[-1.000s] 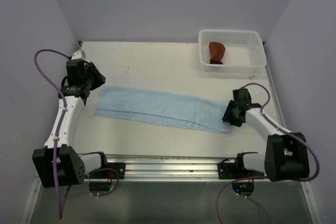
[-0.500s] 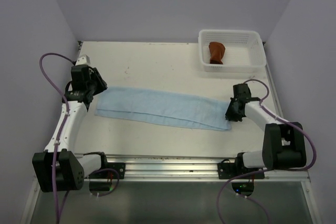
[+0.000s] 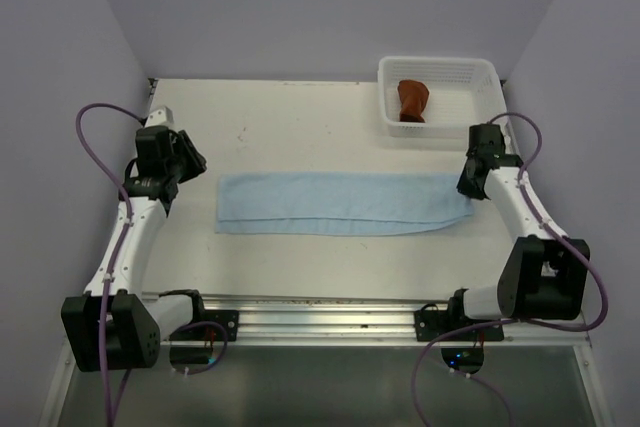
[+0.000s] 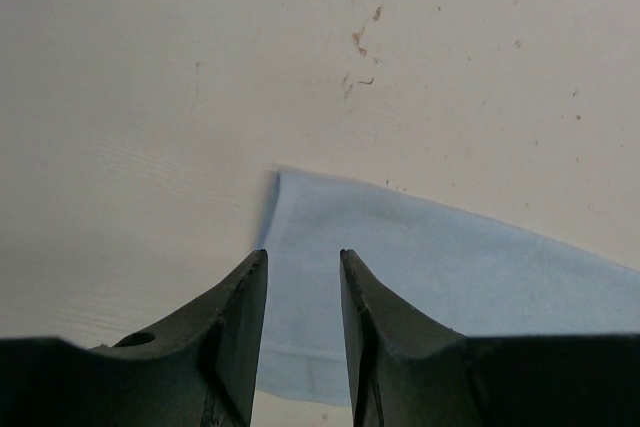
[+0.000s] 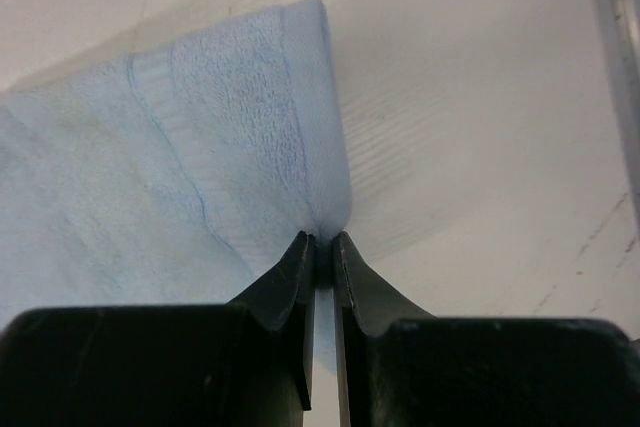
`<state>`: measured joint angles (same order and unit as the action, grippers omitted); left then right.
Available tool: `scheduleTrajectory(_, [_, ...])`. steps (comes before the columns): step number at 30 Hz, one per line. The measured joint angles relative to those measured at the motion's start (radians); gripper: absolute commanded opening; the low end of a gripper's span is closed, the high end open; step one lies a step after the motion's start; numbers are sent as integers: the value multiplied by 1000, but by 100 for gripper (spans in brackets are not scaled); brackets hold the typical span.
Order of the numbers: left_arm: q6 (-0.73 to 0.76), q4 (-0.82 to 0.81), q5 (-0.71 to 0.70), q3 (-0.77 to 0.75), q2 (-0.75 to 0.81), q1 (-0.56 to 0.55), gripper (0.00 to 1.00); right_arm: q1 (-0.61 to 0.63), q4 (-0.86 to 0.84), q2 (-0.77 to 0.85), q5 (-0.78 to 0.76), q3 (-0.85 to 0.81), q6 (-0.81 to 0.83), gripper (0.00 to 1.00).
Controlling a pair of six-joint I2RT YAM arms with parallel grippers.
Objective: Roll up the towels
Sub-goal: Fold the towel
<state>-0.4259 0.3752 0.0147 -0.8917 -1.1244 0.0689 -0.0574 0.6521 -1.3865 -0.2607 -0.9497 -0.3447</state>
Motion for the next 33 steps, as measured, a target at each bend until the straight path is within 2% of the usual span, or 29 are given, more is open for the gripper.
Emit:
scheduleTrajectory(7, [0, -9, 11, 4, 1, -25, 39, 1, 63, -1, -195, -193, 96, 0])
scheduleTrajectory(13, [0, -14, 12, 6, 2, -51, 39, 31, 107, -18, -283, -288, 168, 0])
scheduleTrajectory(15, [0, -14, 13, 6, 2, -53, 39, 80, 112, -24, -307, -305, 189, 0])
scheduleTrajectory(21, [0, -15, 15, 6, 8, -55, 39, 337, 164, -110, -290, -412, 197, 0])
scheduleTrajectory(25, [0, -15, 17, 6, 13, -79, 39, 475, 224, -199, -245, -487, 150, 0])
scheduleTrajectory(33, [0, -15, 22, 6, 19, -84, 39, 716, 298, -423, -93, -743, 6, 0])
